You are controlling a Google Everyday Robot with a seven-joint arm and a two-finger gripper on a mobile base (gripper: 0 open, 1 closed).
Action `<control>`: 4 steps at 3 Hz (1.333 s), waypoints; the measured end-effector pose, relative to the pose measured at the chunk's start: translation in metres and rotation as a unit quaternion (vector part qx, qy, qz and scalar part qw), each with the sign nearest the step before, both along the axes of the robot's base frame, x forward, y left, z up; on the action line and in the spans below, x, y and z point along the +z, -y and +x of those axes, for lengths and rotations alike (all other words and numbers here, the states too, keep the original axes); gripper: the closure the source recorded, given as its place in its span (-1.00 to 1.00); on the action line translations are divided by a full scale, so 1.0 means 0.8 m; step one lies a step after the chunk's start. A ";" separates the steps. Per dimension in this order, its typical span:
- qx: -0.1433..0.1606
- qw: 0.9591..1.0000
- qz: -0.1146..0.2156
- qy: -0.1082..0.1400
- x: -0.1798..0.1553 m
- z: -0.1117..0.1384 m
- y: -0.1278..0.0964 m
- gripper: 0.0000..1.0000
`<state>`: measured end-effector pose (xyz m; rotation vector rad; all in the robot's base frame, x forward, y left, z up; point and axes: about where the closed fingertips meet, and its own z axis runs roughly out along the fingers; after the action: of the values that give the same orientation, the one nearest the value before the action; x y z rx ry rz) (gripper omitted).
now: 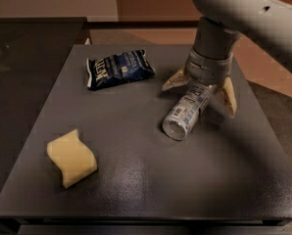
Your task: Place blue plastic bottle upright
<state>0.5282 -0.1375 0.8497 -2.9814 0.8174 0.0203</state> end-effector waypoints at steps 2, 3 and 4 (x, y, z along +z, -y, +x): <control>0.024 0.999 -0.021 0.004 -0.014 -0.004 -0.001 -0.16; 0.031 0.999 -0.021 0.021 -0.009 -0.007 -0.003 0.28; 0.046 0.998 0.006 0.052 0.016 -0.004 -0.014 0.77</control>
Offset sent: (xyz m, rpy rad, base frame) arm -0.0140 -0.0044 -0.0135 -0.0800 0.0141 0.0699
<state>0.5252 -0.1264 0.8627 -2.9768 0.6653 -0.1253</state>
